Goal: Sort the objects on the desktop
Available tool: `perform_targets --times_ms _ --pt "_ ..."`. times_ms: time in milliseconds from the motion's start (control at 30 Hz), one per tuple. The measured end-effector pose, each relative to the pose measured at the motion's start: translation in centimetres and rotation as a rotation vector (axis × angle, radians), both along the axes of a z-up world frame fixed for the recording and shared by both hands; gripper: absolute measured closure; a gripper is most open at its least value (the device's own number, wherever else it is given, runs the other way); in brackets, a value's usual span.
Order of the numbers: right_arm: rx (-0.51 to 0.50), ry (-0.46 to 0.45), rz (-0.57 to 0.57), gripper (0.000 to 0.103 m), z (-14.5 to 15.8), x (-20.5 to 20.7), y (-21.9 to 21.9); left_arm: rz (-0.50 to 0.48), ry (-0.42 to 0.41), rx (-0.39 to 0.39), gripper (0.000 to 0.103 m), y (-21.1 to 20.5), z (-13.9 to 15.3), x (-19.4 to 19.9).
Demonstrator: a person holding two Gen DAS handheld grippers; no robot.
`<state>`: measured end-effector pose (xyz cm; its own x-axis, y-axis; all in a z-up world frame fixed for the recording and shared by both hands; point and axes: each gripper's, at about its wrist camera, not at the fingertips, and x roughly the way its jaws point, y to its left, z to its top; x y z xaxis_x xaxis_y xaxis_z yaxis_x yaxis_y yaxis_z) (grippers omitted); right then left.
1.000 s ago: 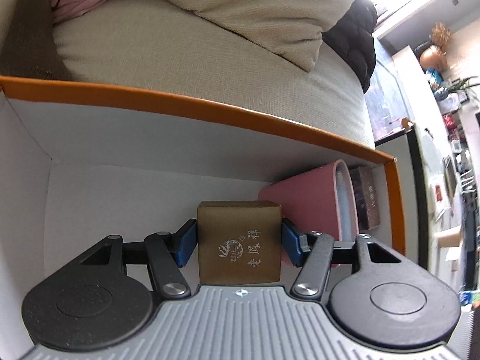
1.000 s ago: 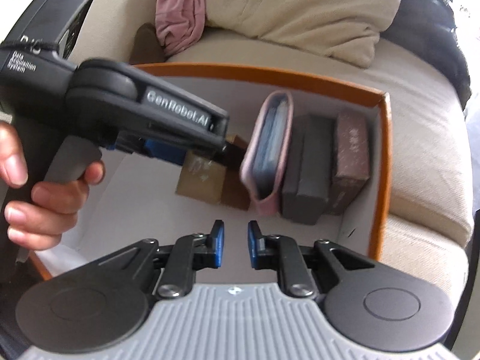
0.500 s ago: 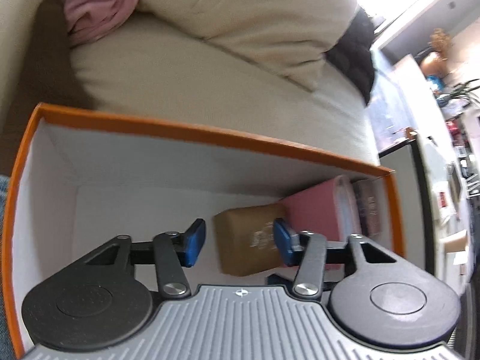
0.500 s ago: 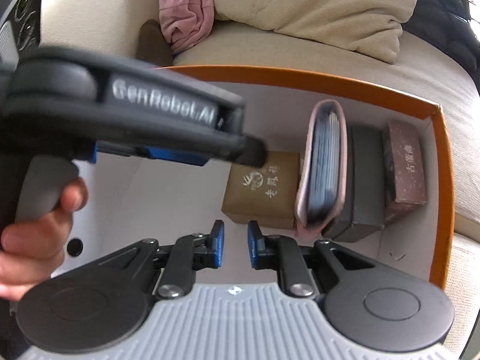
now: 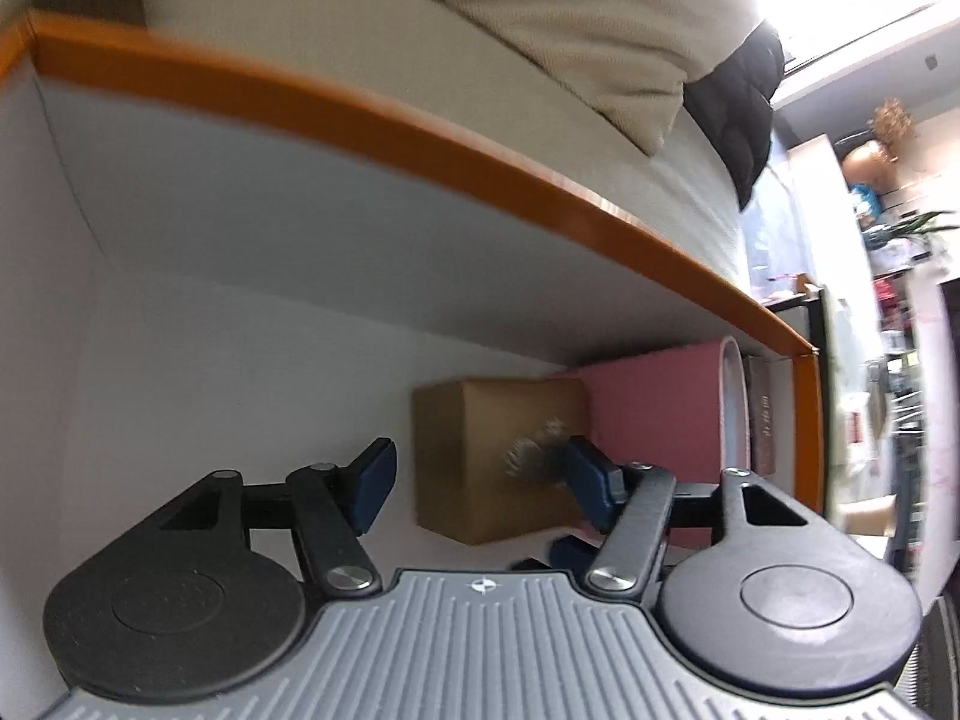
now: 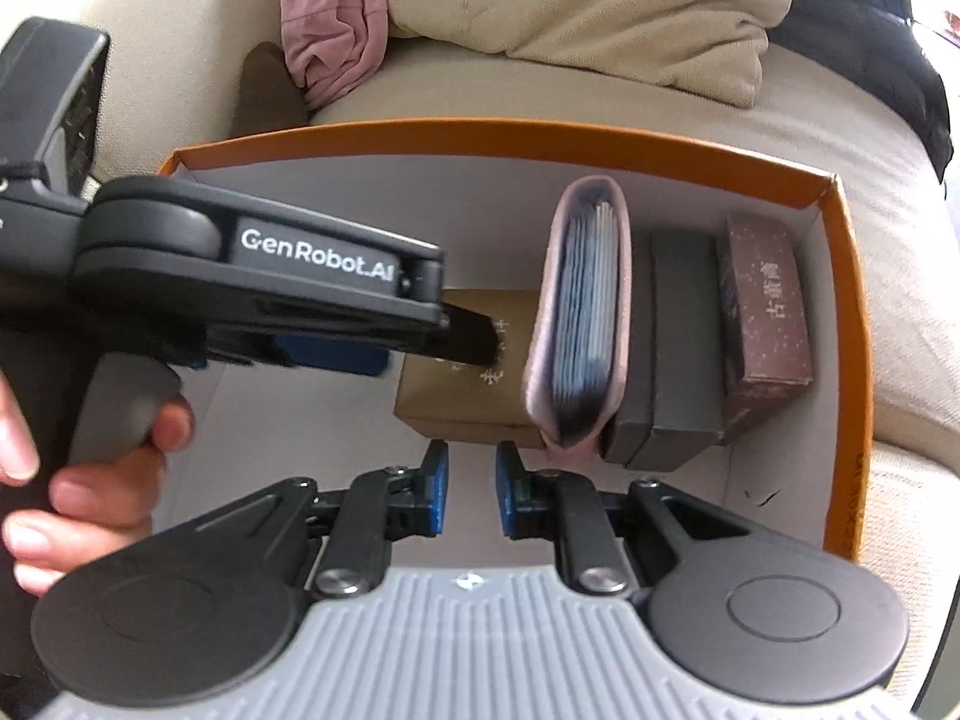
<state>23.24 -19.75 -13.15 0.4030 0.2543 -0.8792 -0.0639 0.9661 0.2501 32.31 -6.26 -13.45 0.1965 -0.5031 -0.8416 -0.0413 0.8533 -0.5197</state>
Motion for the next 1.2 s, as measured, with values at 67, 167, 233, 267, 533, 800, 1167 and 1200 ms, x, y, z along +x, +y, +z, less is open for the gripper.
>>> perform_targets --times_ms 67,167,233,267,533,800,1167,1200 --pt "0.005 -0.002 -0.003 0.084 0.1 0.0 0.0 -0.004 0.031 -0.038 0.025 -0.5 -0.9 0.1" --pt "0.008 -0.007 -0.004 0.085 0.0 -0.1 0.0 -0.010 0.017 -0.025 0.025 -1.1 -0.8 0.1" --pt "0.009 -0.012 -0.005 0.085 0.3 -0.8 -0.2 -0.006 0.022 -0.030 0.026 -1.1 -0.8 0.2" --pt "0.012 -0.013 -0.003 0.085 0.4 -1.0 -0.3 -0.007 0.020 -0.029 0.027 -1.2 -0.7 0.2" --pt "0.012 -0.018 0.007 0.086 0.2 -1.0 -0.1 0.015 -0.074 -0.022 0.050 -1.2 0.7 1.2" --pt "-0.033 -0.041 -0.041 0.086 0.5 -0.4 0.4 0.026 -0.070 -0.032 0.049 -1.0 0.4 1.3" --pt "-0.102 -0.054 -0.037 0.103 1.0 0.3 -0.2 -0.016 -0.157 0.052 0.057 -0.9 3.8 -0.9" --pt "-0.102 -0.055 -0.032 0.103 1.0 0.3 -0.2 -0.016 -0.169 0.061 0.057 -0.9 4.2 -1.2"
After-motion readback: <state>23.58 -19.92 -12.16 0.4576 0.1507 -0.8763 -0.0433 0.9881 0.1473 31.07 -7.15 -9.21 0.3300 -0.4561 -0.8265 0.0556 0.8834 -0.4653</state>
